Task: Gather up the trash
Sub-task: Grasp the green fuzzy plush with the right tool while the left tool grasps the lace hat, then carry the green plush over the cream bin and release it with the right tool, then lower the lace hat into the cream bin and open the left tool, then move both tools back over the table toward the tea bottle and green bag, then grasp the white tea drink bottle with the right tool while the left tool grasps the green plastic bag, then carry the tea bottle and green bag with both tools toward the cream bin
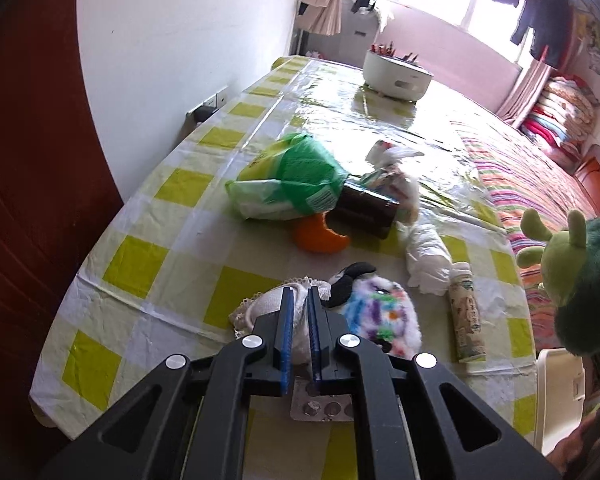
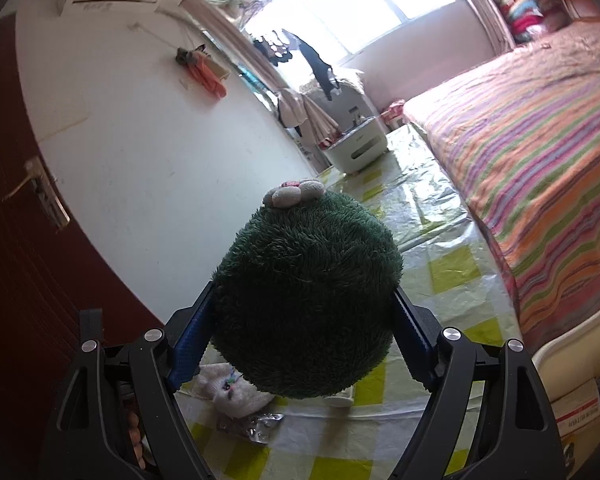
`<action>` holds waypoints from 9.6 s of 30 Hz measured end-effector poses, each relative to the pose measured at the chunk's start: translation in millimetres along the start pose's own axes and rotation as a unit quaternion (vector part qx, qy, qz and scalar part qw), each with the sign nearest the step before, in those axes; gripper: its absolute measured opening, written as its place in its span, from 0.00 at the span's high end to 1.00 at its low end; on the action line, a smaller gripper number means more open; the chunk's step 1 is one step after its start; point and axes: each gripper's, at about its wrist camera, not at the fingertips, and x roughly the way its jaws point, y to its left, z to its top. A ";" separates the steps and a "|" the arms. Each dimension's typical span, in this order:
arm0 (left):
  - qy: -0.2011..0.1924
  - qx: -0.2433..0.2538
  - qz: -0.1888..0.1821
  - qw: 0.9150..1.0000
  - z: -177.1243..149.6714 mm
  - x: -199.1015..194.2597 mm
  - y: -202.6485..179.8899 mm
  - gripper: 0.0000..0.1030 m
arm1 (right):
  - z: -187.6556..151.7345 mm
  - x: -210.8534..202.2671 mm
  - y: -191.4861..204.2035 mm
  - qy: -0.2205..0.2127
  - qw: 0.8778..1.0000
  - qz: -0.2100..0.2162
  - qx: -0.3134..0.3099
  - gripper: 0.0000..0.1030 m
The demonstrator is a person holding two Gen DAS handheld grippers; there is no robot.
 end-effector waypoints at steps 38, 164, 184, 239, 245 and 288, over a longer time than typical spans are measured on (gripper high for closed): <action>0.088 0.006 0.032 0.996 -6.1 62.6 22.7 0.53 | -0.3 4.4 -24.5 0.007 0.999 -0.018 0.034 0.23; 0.010 0.134 -0.065 0.989 -45.1 -50.2 -59.8 0.31 | -20.2 -89.0 -13.8 -0.086 0.986 -0.123 -0.074 0.16; -0.053 0.123 -0.001 0.991 7.3 -3.7 29.4 0.31 | -51.8 121.6 32.8 0.203 0.942 -0.136 -0.232 0.18; -0.051 0.069 0.003 0.996 76.1 75.0 29.1 0.88 | -34.4 119.5 1.8 0.206 0.955 -0.123 -0.177 0.73; -0.083 0.074 -0.025 0.994 65.1 43.4 19.3 0.88 | -29.8 94.8 1.9 0.184 0.959 -0.124 -0.175 0.73; 0.009 0.129 -0.302 0.944 -28.6 -22.0 -105.1 0.88 | 1.8 -50.0 -42.5 0.056 0.981 -0.146 -0.111 0.73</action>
